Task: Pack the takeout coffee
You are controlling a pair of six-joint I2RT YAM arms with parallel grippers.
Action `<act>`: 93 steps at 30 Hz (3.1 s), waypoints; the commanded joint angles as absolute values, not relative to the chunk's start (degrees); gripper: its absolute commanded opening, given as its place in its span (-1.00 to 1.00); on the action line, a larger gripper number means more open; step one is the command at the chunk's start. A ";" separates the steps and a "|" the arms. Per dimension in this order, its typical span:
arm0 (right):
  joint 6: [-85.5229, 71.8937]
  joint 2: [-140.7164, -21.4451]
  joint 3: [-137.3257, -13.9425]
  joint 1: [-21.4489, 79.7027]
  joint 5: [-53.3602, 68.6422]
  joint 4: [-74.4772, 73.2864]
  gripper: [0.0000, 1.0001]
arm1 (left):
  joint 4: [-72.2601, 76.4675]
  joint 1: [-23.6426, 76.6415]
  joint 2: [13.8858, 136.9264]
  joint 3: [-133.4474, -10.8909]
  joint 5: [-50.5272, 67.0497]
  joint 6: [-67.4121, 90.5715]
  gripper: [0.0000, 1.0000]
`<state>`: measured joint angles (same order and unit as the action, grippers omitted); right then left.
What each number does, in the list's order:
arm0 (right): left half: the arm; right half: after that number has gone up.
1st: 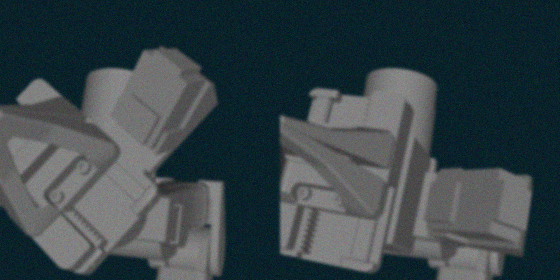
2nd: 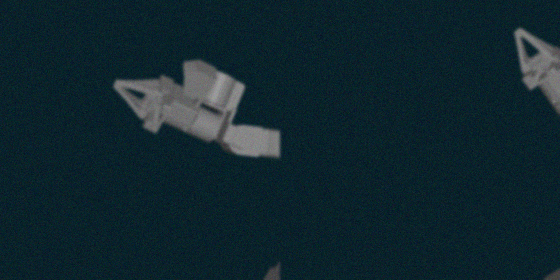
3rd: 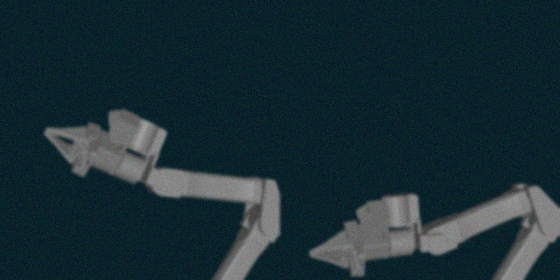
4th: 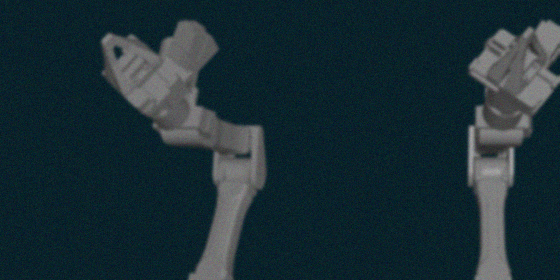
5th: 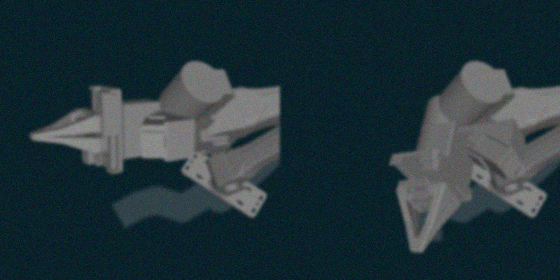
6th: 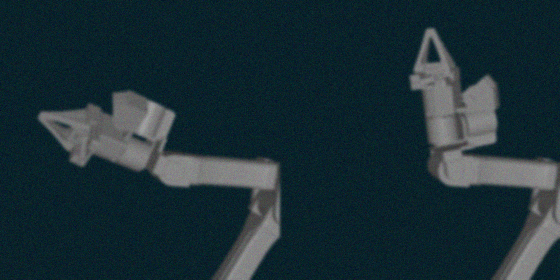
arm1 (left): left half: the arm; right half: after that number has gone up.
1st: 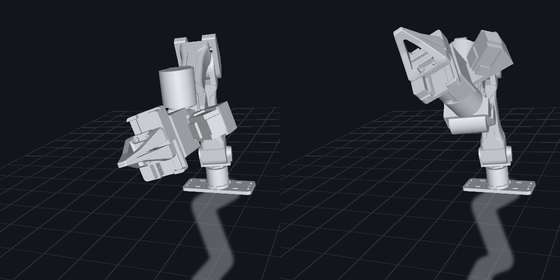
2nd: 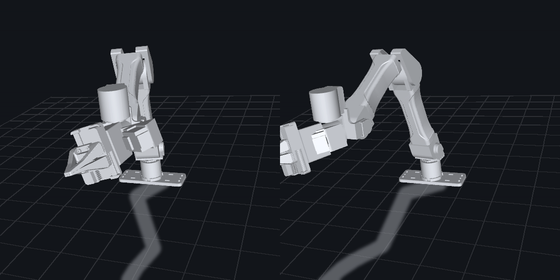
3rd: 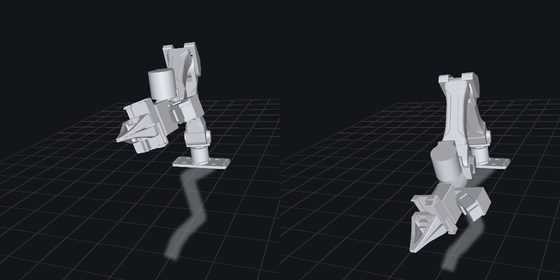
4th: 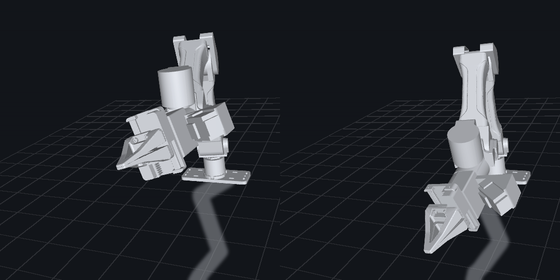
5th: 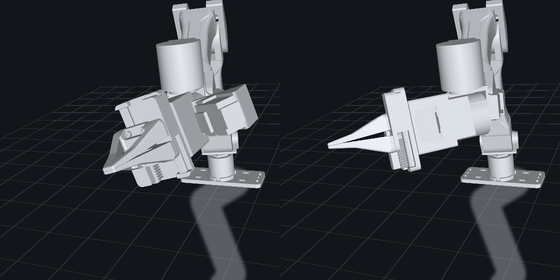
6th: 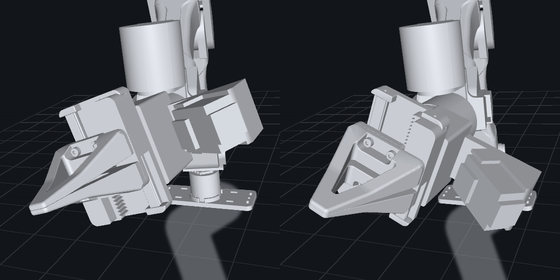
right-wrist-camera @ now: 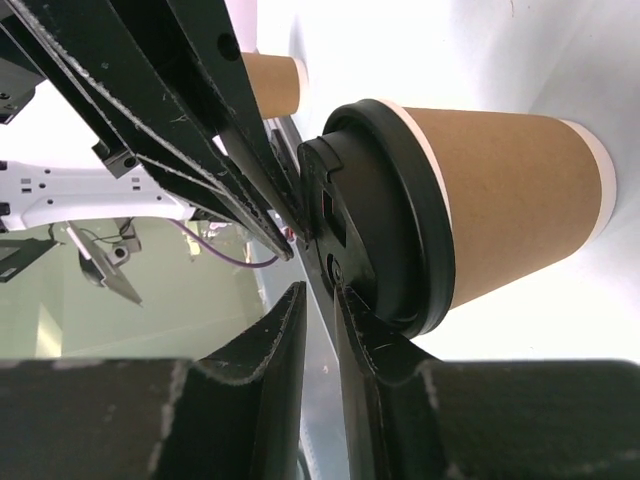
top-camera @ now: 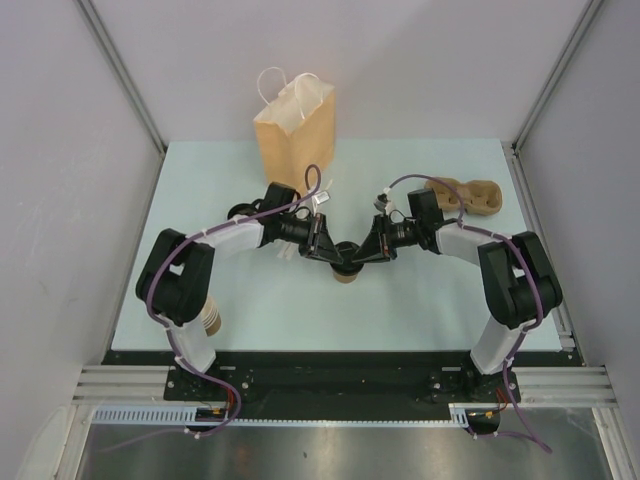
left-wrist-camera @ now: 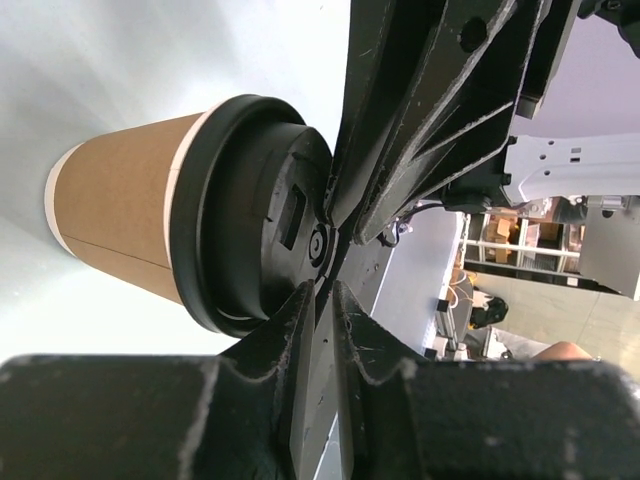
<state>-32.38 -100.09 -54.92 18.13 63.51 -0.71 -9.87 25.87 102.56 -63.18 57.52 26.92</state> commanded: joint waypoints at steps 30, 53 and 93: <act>-30.76 -111.35 -55.99 17.23 54.41 -4.30 -0.62 | -13.89 23.82 110.92 -63.37 50.27 22.68 -0.69; -33.58 -116.81 -56.87 16.00 55.81 -4.92 -0.63 | -13.62 22.94 115.93 -63.37 50.19 24.34 -0.68; -41.84 -108.27 -58.89 18.37 63.20 8.35 -0.59 | 4.49 23.38 105.55 -63.02 58.10 36.13 -0.75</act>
